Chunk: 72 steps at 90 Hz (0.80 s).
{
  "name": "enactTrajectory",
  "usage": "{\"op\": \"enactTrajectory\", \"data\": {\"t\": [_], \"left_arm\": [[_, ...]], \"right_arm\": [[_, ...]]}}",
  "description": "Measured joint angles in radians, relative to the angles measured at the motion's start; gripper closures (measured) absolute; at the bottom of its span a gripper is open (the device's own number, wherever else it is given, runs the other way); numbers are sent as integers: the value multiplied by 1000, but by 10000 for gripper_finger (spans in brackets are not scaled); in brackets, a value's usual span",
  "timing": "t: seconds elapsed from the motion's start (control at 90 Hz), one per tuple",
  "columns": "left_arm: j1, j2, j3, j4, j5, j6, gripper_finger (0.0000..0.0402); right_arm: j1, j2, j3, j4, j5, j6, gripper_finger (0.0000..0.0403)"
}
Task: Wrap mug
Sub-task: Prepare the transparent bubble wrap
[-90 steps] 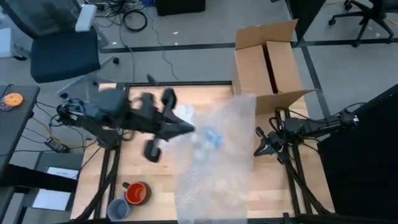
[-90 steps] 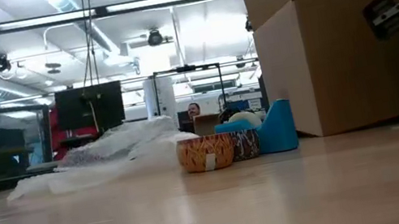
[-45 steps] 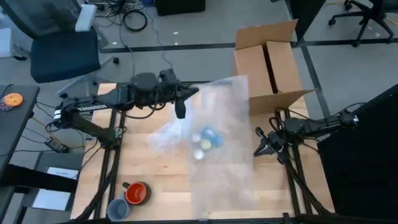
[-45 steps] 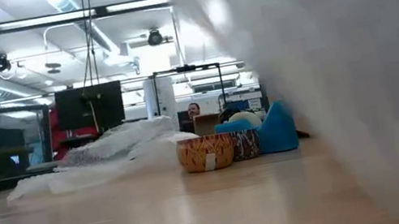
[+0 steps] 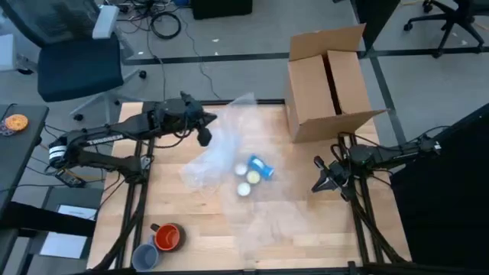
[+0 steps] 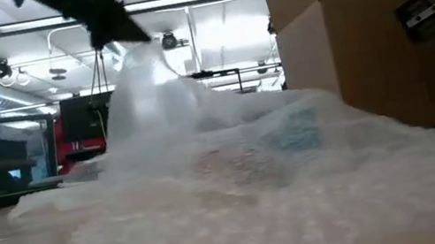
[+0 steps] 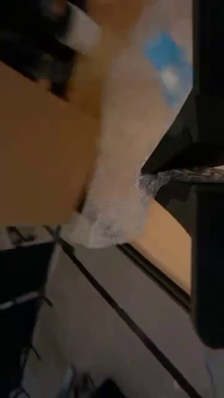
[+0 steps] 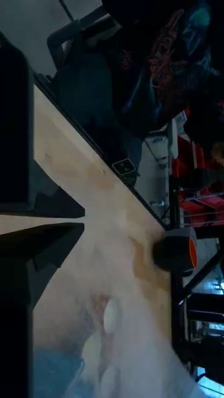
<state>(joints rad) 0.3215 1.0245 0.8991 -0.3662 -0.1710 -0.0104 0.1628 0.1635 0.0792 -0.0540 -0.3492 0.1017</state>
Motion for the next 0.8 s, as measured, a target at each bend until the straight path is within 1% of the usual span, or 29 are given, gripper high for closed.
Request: {"op": "enactTrajectory", "data": {"t": [0.122, 0.244, 0.367, 0.433, 0.567, 0.622, 0.7, 0.8], "left_arm": [[-1, -55, -22, -190, -6, 4, 397], [-19, -101, -22, -377, -18, -2, 380], [-47, -173, -22, -471, -14, -81, 358], [-67, -213, -22, -511, 32, -144, 347], [-117, -282, -22, -536, 228, -245, 331], [-150, -299, -22, -534, 285, -286, 327], [-206, -318, -22, -515, 296, -336, 323], [-277, -320, -22, -520, 292, -364, 319]], "right_arm": [[0, 0, 0, 0, 0, 0, 400], [0, 0, 0, 0, 0, 0, 400], [0, 0, 0, 0, 0, 0, 400], [0, 0, 0, 0, 0, 0, 400], [0, 0, 0, 0, 0, 0, 400], [0, 0, 0, 0, 0, 0, 400], [0, 0, 0, 0, 0, 0, 400], [0, 0, 0, 0, 0, 0, 400]]}}
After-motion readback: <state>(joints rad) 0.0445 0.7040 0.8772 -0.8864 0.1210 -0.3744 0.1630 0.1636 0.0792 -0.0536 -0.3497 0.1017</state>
